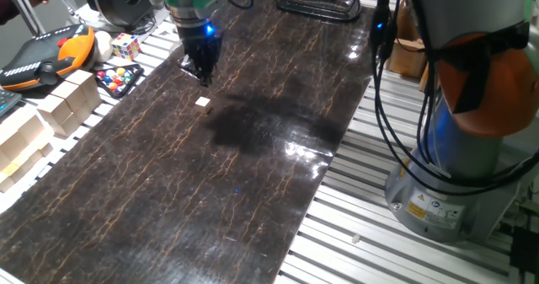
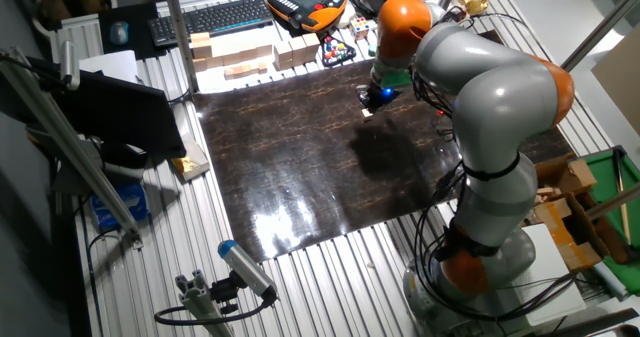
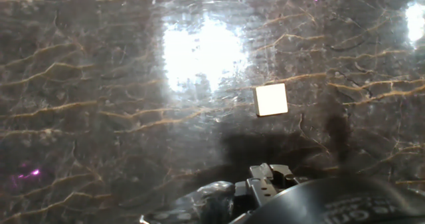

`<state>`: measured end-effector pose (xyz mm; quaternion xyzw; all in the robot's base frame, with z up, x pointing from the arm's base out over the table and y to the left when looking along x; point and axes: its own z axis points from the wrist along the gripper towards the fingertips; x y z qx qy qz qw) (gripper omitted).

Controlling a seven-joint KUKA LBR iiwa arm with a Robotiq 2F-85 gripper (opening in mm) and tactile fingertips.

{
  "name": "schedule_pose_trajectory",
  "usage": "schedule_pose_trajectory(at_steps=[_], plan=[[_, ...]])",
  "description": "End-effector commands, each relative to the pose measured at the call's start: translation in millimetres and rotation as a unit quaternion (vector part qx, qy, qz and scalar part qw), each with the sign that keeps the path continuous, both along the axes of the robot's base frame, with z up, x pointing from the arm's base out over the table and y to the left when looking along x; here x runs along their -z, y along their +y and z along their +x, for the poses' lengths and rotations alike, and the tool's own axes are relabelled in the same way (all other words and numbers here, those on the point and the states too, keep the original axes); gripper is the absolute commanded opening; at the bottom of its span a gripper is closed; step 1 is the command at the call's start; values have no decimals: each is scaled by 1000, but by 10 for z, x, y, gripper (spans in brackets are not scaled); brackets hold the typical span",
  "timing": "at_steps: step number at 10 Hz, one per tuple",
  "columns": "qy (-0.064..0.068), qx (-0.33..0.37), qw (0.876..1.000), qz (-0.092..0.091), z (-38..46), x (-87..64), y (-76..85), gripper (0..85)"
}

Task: Pick up one small block

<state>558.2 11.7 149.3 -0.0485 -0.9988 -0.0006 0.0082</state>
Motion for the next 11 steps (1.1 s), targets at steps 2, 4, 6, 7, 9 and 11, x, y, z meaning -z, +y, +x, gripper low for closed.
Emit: schedule_pose_trajectory(at_steps=[2, 4, 6, 7, 9, 11], plan=[[-2, -5, 1000, 1, 34, 48, -13, 7], [0, -12, 1000, 8, 100, 59, -22, 7], [2, -16, 1000, 5, 148, 55, -21, 7], [-1, -17, 1000, 5, 148, 55, -21, 7], [-2, -23, 1000, 3, 148, 55, -21, 7], [-6, -39, 999, 1, 148, 55, -21, 7]])
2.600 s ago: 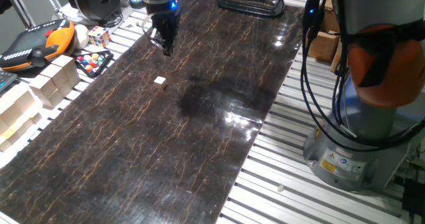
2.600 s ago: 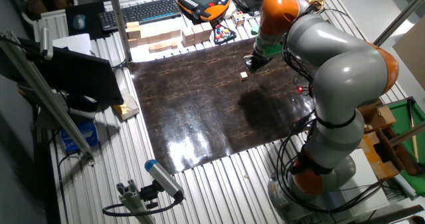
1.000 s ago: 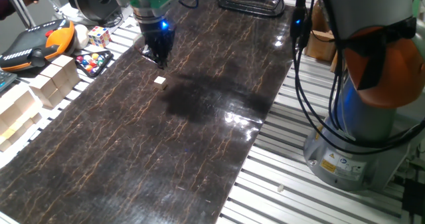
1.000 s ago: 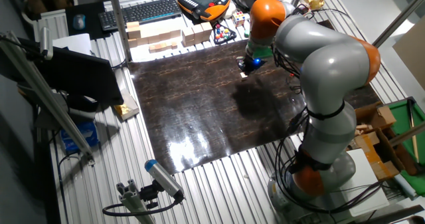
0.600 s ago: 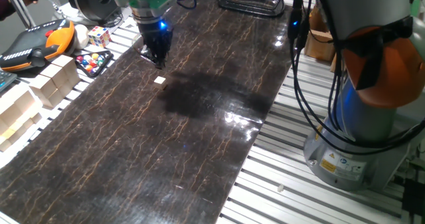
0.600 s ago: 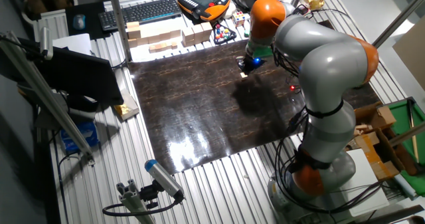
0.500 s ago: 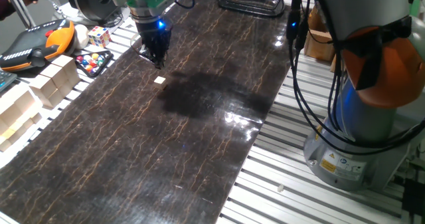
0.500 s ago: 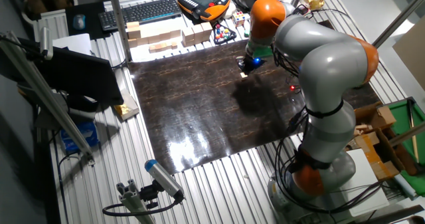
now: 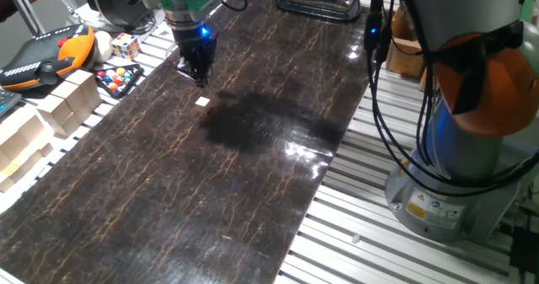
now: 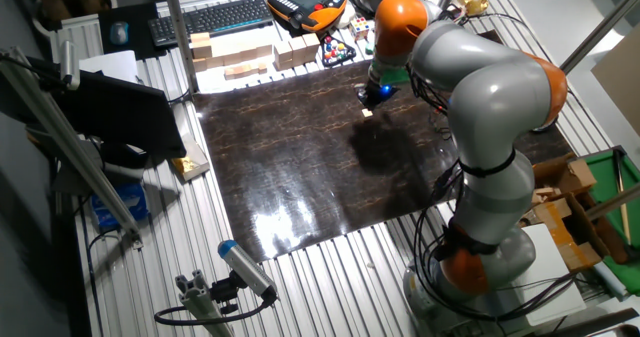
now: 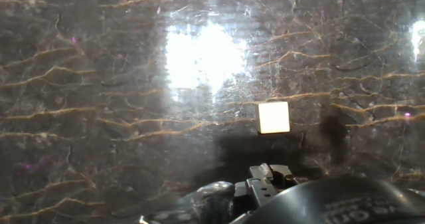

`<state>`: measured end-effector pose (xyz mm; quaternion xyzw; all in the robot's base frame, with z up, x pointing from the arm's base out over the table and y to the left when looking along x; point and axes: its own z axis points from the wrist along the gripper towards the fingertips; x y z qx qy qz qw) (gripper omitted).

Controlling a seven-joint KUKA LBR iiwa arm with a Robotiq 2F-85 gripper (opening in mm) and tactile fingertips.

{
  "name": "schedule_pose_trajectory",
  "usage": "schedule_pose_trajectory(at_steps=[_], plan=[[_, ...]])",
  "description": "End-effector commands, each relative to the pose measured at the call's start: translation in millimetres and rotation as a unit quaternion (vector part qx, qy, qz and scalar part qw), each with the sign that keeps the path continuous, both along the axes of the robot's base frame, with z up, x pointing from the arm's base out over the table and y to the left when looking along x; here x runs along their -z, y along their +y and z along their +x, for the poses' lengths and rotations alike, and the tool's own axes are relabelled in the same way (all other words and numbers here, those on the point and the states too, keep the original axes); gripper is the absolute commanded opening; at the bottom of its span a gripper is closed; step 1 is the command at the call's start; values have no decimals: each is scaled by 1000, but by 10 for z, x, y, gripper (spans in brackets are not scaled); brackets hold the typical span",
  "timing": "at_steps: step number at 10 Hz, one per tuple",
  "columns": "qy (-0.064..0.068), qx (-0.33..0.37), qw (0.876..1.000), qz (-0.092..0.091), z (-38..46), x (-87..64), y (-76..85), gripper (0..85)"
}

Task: Pick up one small block

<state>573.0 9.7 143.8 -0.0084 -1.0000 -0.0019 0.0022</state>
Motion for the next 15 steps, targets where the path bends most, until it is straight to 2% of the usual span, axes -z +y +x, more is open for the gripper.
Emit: schedule_pose_trajectory(at_steps=[1, 3, 7, 10, 12, 14, 15], plan=[[0, -6, 1000, 0, 0, 0, -1, 7], [-4, -9, 1000, -11, 0, 0, -1, 7], [-19, -27, 999, -8, 0, 0, -1, 7], [-18, -33, 999, -7, 10, 9, -8, 7], [-19, -36, 999, -6, 54, 81, -46, 7], [-19, -33, 999, -5, 155, 189, -85, 7], [-21, -32, 999, 2, 193, 233, -97, 7]])
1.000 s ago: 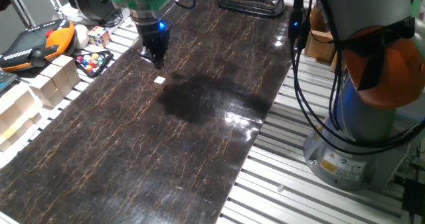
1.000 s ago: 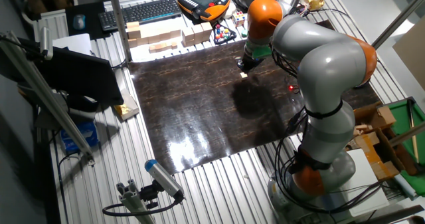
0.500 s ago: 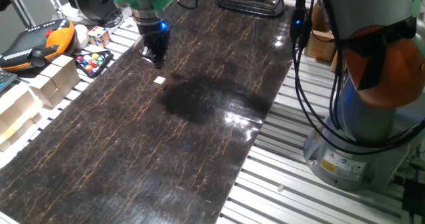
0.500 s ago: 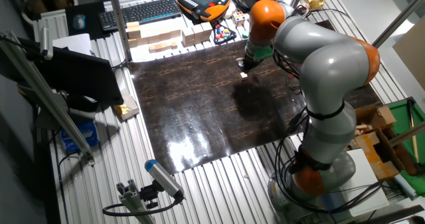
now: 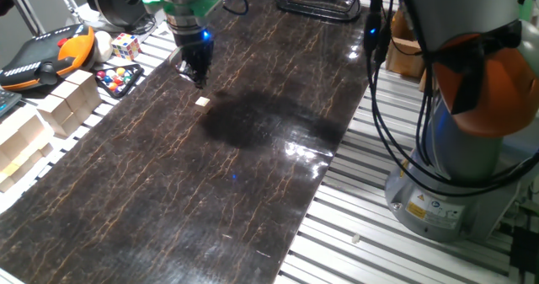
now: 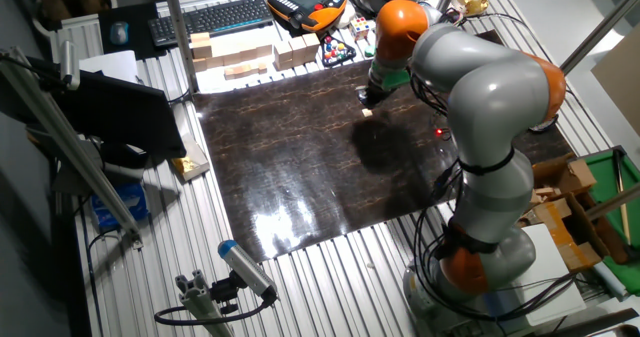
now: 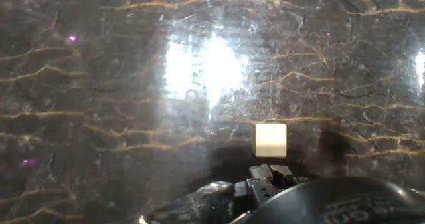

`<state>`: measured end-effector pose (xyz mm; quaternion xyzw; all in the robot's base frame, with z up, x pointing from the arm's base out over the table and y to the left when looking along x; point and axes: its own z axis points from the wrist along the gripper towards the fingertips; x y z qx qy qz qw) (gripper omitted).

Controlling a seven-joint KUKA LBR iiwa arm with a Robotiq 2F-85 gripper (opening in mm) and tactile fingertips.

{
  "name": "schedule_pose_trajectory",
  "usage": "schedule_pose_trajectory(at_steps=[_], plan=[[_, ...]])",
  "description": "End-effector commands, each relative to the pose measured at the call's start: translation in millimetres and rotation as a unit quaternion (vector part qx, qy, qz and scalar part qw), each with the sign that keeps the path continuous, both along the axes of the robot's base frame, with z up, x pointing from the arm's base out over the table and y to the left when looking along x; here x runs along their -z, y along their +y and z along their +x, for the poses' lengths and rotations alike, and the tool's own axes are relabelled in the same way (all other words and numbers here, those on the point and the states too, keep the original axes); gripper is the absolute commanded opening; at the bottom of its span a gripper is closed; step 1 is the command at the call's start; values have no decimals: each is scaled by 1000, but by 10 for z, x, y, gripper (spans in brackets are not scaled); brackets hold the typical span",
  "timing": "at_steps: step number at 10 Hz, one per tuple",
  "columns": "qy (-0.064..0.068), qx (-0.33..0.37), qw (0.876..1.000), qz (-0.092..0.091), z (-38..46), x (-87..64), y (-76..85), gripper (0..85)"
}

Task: Pick up one small block

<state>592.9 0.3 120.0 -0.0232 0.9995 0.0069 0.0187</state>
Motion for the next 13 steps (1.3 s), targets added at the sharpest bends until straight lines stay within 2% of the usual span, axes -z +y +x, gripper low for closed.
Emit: schedule_pose_trajectory(at_steps=[1, 2, 4, 5, 6, 7, 13], plan=[[-1, 4, 1000, 7, 23, 27, 6, 27], [-1, 3, 1000, 4, 36, 53, 12, 220], [-11, 12, 1000, -4, 57, 100, 14, 603], [-15, 10, 1000, -7, 72, 143, -1, 760], [-19, 9, 1000, -4, 84, 203, -32, 827], [-21, 7, 1000, -4, 97, 248, -46, 847], [-11, 17, 1000, -6, 150, 482, -89, 850]])
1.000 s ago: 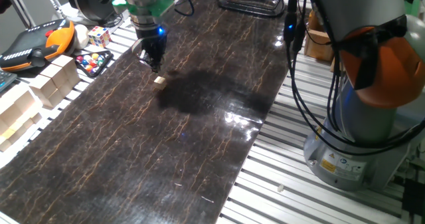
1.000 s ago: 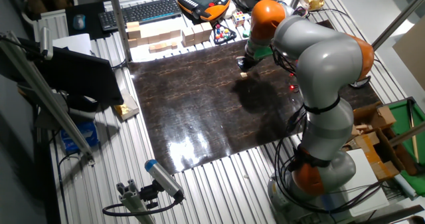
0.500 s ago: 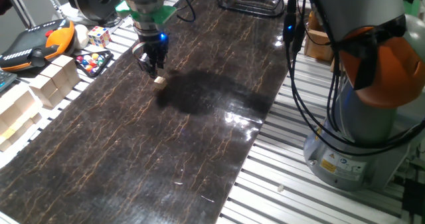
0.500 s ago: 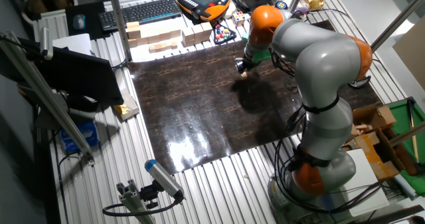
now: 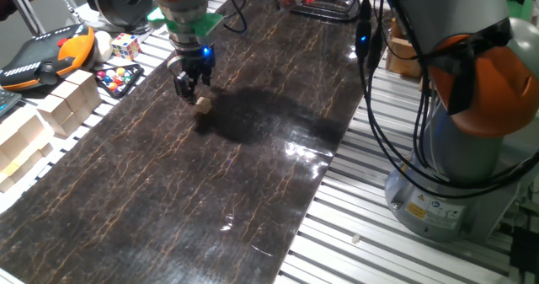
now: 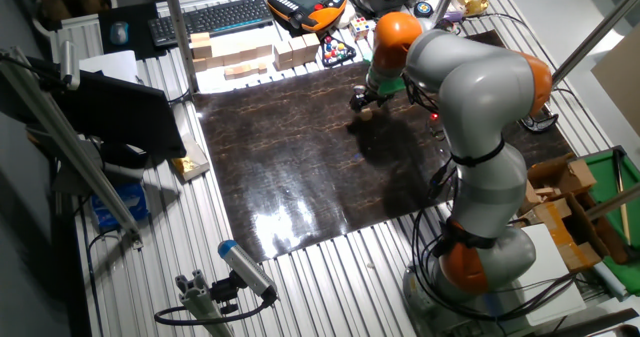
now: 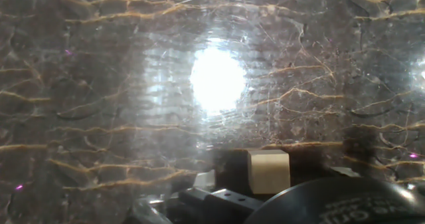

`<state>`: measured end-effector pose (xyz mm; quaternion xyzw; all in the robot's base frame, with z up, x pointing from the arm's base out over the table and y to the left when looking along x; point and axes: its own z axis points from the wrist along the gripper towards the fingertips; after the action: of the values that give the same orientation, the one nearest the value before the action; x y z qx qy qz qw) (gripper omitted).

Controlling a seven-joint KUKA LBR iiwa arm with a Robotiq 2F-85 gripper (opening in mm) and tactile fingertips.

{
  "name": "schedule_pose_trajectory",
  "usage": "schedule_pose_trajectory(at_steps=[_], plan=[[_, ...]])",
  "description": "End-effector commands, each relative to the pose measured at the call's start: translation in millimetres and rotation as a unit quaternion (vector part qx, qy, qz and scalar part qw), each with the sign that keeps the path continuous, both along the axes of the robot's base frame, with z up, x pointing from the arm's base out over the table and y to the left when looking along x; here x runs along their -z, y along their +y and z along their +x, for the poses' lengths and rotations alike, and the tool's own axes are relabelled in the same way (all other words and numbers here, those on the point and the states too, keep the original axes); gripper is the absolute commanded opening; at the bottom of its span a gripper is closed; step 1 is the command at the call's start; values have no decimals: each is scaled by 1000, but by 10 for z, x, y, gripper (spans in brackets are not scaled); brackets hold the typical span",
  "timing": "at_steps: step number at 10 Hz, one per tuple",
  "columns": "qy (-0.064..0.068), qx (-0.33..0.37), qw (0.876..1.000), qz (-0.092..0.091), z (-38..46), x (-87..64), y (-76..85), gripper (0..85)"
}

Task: Pick up one small block

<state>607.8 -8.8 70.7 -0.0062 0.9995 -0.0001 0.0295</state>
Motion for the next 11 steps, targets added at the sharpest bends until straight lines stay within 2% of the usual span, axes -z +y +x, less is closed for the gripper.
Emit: schedule_pose_trajectory(at_steps=[1, 4, 7, 11], plan=[[0, 1, 1000, 0, -2, 36, -12, 850], [-4, -4, 1000, 1, -13, 172, -40, 847], [-7, 1, 1000, 0, -44, 314, 50, 823], [-7, 1, 1000, 1, -67, 348, 46, 787]])
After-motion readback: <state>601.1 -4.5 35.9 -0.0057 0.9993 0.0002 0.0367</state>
